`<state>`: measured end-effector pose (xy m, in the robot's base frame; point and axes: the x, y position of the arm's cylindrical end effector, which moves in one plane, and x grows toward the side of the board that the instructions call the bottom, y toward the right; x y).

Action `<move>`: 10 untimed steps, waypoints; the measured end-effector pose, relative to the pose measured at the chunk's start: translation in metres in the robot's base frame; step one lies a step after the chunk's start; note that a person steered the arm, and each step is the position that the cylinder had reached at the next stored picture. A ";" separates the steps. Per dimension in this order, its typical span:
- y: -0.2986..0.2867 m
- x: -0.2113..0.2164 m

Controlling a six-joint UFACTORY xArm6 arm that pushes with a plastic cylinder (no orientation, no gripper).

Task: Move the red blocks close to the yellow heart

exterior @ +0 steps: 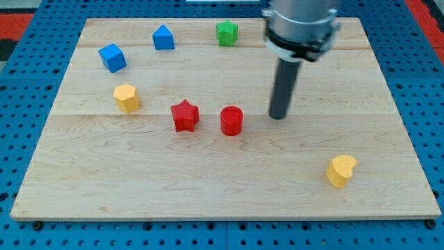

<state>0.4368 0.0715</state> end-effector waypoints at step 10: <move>-0.174 -0.025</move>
<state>0.4118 -0.1026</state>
